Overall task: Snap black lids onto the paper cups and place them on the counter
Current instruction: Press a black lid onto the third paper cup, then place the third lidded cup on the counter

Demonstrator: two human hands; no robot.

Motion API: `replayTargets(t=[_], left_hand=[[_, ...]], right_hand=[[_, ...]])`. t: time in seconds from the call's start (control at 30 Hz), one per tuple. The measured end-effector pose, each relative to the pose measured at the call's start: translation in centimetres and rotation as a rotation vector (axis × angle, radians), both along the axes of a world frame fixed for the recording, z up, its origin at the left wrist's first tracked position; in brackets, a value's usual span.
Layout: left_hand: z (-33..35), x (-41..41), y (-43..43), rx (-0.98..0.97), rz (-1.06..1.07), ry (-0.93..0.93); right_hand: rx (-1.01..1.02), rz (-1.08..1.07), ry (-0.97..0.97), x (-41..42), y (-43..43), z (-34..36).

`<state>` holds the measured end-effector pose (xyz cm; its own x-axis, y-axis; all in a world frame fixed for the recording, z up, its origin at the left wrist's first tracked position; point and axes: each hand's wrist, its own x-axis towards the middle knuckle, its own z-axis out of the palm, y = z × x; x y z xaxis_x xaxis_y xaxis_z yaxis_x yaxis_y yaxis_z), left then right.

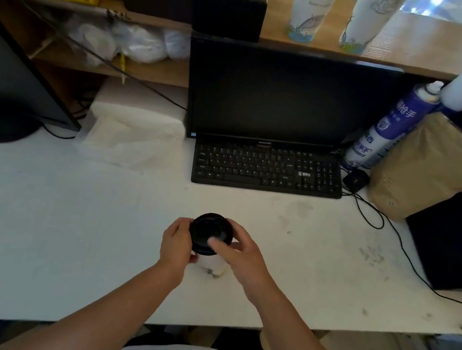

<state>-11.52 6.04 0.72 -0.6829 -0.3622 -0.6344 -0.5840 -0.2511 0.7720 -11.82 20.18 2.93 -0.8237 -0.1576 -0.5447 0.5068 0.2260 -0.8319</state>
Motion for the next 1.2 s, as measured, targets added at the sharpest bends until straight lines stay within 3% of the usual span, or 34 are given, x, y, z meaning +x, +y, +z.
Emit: replayTargets(t=[0.13, 0.3, 0.37, 0.5, 0.6, 0.83, 1.2], left_hand=[[0.2, 0.3, 0.2, 0.272, 0.049, -0.19], [-0.1, 0.5, -0.8, 0.463, -0.017, -0.222], [-1.3, 0.6, -1.5, 0.275, -0.185, -0.173], [-5.2, 2.7, -4.7, -0.723, -0.641, -0.085], [-8.3, 5.1, -7.4, -1.04, -0.814, -0.219], [-11.5, 7.4, -9.1, -1.221, -0.892, -0.195], [-12.6, 7.7, -9.2, -1.283, -0.791, -0.103]], right_hand=[[0.138, 0.12, 0.015, 0.9, -0.2, -0.8], [0.154, 0.043, 0.06, 0.5, 0.2, -1.1], [0.167, 0.017, 0.073, 0.0, 0.6, -0.6], [0.283, -0.005, 0.105, -0.9, 1.5, 0.4], [0.399, 0.077, 0.152, -1.6, 2.1, 1.3], [0.78, 0.521, 0.385, -3.4, 2.8, 3.6], [1.518, 1.252, 0.982, -8.7, 0.4, 9.9]])
